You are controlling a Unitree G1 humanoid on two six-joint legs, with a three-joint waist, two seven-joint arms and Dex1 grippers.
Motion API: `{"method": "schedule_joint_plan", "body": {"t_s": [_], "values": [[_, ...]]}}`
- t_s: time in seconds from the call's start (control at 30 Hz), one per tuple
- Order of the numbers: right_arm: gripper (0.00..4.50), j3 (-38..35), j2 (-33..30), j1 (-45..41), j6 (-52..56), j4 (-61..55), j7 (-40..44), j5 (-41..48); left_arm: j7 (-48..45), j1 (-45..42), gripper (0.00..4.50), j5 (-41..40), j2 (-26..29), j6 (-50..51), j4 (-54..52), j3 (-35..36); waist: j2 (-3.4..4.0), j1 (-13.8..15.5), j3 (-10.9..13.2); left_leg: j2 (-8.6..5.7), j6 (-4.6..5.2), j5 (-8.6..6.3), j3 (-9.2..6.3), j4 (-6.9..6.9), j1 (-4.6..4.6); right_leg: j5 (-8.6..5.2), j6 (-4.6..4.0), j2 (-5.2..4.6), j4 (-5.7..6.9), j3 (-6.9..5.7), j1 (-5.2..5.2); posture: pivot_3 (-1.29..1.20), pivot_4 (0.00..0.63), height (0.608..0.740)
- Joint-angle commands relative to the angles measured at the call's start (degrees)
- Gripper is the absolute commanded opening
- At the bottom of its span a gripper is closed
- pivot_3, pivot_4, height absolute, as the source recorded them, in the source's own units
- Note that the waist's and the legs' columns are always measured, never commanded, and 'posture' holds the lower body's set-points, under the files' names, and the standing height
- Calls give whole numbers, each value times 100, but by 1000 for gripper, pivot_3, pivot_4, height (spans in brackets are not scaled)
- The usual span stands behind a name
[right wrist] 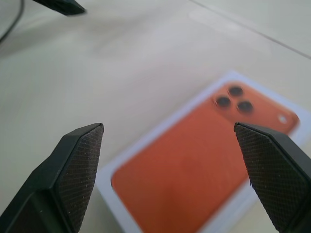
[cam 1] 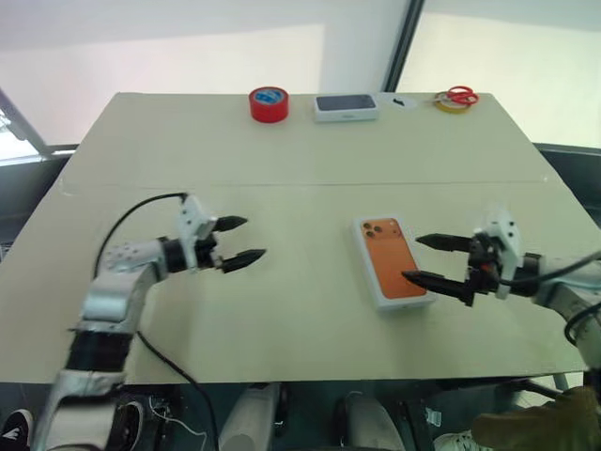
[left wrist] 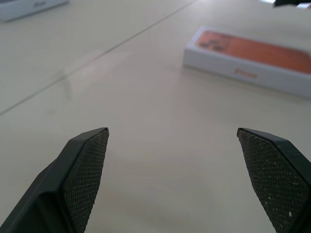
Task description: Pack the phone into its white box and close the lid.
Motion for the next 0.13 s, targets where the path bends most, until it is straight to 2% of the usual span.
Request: {"method": "schedule_joint_plan", "body": {"t_s": [0.03,0.13], "values": [[4492,-423,-242,116,-246,158,208,-5,7,249,4451,-313,258,133,-308,474,1,1,0,0,0,0,0,-1,2,0,0,0,2,0,0,0,150,738],[4492,-569,-422,153,-469,565,358,-134,-20,549,4451,-390,541,201,-295,742,3,-2,-1,3,-1,0,0,-1,4,-4,-8,0,4,0,1,0,150,738]]}}
